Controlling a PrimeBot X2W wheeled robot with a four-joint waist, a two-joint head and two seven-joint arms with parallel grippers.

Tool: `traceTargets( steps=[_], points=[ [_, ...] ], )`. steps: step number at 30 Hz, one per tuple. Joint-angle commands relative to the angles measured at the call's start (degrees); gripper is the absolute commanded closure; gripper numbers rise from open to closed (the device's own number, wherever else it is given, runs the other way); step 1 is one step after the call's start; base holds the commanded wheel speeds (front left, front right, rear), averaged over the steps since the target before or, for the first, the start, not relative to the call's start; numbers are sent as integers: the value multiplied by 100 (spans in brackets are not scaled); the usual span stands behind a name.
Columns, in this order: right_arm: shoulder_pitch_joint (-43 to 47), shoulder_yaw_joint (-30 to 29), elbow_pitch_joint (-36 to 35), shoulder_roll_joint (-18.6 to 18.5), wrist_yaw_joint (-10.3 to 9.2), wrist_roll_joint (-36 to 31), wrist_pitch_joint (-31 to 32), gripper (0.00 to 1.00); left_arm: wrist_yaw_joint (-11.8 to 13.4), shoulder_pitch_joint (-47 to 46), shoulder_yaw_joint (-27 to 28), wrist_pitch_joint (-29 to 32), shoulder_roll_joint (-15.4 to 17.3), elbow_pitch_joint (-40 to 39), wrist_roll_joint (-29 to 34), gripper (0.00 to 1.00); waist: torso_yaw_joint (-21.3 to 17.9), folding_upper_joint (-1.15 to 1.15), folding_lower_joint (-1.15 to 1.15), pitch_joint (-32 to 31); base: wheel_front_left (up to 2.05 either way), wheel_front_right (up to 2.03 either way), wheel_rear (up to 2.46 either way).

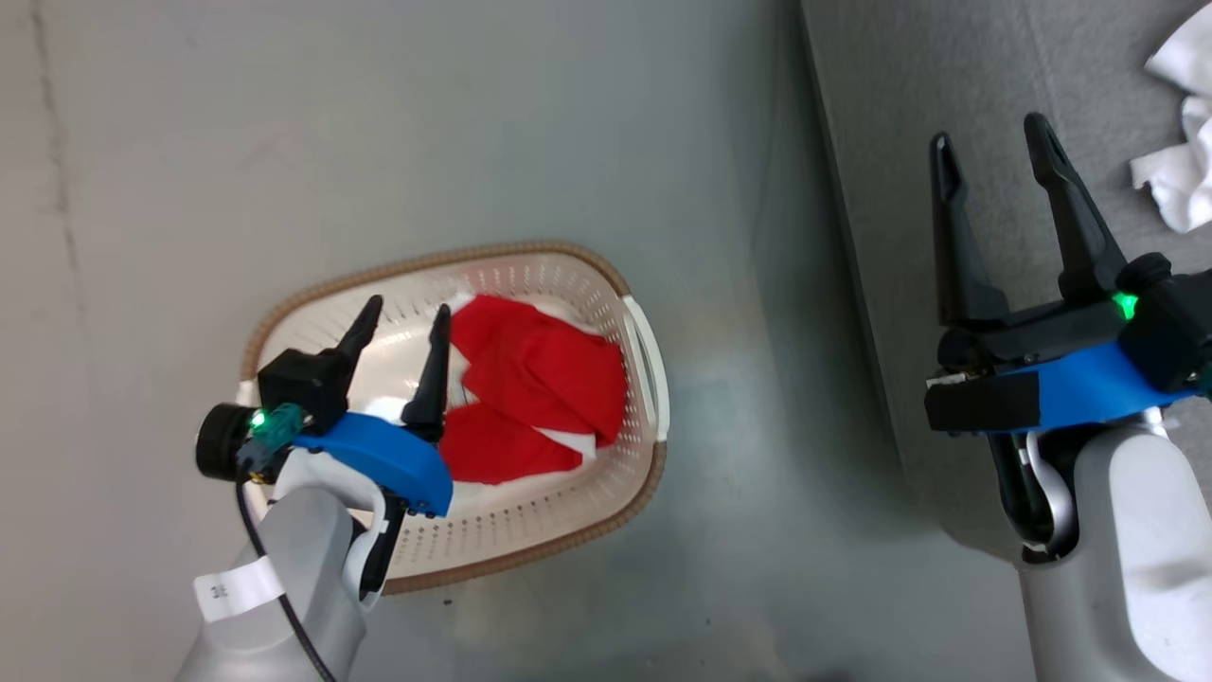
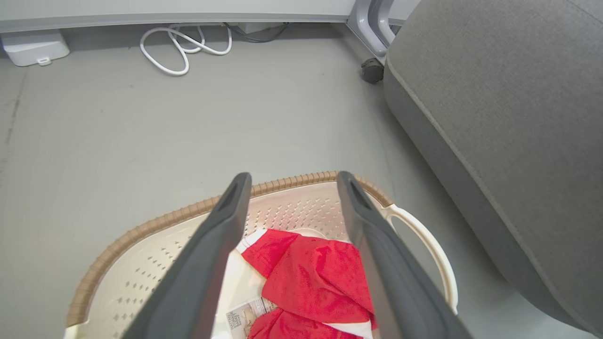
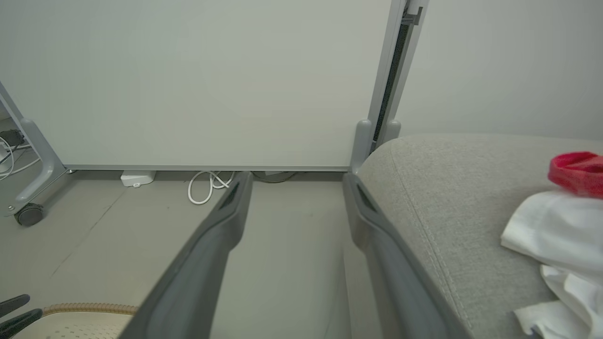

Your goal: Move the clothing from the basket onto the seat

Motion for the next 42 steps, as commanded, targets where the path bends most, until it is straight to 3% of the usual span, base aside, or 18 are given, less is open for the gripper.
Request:
traceTargets(
  steps=[1,10,16,28,42],
  points=[
    [-152,62,-16,10,1,64,-42,0,-10,-189,-147,-26,36,101,-40,0,-228,0,-2,535,0,0,0],
    [-384,344,-1,10,1,227,-237,0,-11,-911,-1143,44,170,915,-354,0,-391,0,-2,1331,0,0,0],
    [-461,377,-28,11,1,217,-288,0,-11,-1373,-1494,149,127,1347,-633,0,-378,0,-2,1692,0,0,0],
    [-675,629,-153,10,1,298,-377,0,-11,-2338,-1886,328,37,2219,-1023,0,-471,0,-2,2253,0,0,0],
    [-716,798,72,11,1,586,-616,0,-11,-2753,-2057,515,-28,2980,-1277,0,-742,0,-2,2529,0,0,0]
  ],
)
